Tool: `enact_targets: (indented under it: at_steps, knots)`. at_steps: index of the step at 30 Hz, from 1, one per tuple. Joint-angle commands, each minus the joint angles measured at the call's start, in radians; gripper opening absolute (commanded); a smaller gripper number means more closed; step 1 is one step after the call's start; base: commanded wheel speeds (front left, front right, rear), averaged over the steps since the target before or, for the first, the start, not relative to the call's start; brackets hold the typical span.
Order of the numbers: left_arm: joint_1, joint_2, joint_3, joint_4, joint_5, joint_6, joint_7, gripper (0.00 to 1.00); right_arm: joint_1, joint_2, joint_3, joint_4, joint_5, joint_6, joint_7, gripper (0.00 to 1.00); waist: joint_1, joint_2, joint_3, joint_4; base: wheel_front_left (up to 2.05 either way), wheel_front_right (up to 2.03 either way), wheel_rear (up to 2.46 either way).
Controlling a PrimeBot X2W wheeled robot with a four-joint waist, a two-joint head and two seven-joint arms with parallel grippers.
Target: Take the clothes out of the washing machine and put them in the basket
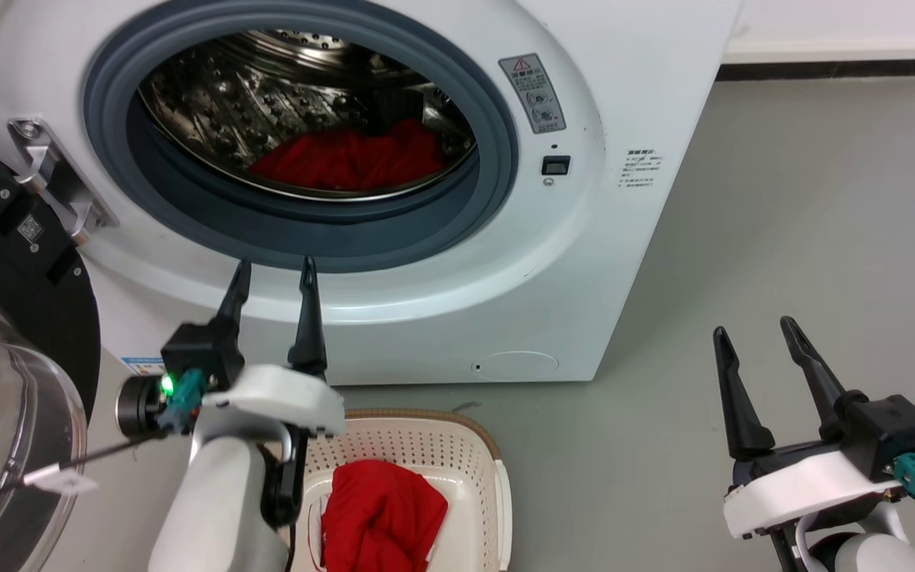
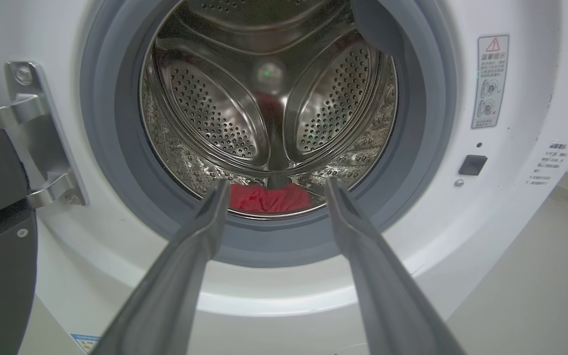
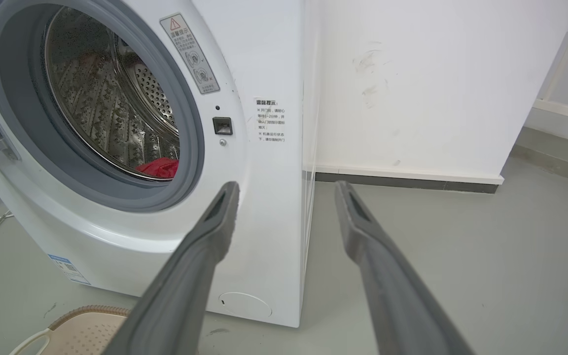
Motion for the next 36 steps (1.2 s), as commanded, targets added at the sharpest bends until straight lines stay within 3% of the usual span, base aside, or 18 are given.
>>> enact_targets:
  at_steps: [1, 18, 29, 36]
  knots:
    - [-0.046, 0.007, 0.000, 0.020, 0.004, -0.008, -0.003, 1.00, 0.000, 0.000, 0.004, -0.012, -0.006, 0.000, 0.003, 1.00, 0.0002, 0.0000, 0.018, 0.001, 0.00, 0.00, 0.00]
    - [-0.490, 0.080, -0.021, 0.343, 0.018, -0.068, 0.030, 1.00, -0.099, 0.000, 0.040, -0.066, 0.004, 0.000, -0.010, 1.00, 0.0002, 0.0000, 0.271, -0.024, 0.00, 0.00, 0.00]
    - [-0.809, 0.173, -0.058, 0.578, 0.065, -0.072, 0.140, 1.00, -0.198, 0.000, 0.107, -0.007, 0.059, 0.000, -0.075, 1.00, 0.0002, 0.0000, 0.431, -0.136, 0.00, 0.00, 0.00]
    - [-0.985, 0.267, -0.093, 0.691, 0.110, -0.084, 0.246, 1.00, -0.237, 0.000, 0.144, 0.037, 0.108, 0.000, -0.116, 1.00, 0.0002, 0.0000, 0.505, -0.219, 0.00, 0.00, 0.00]
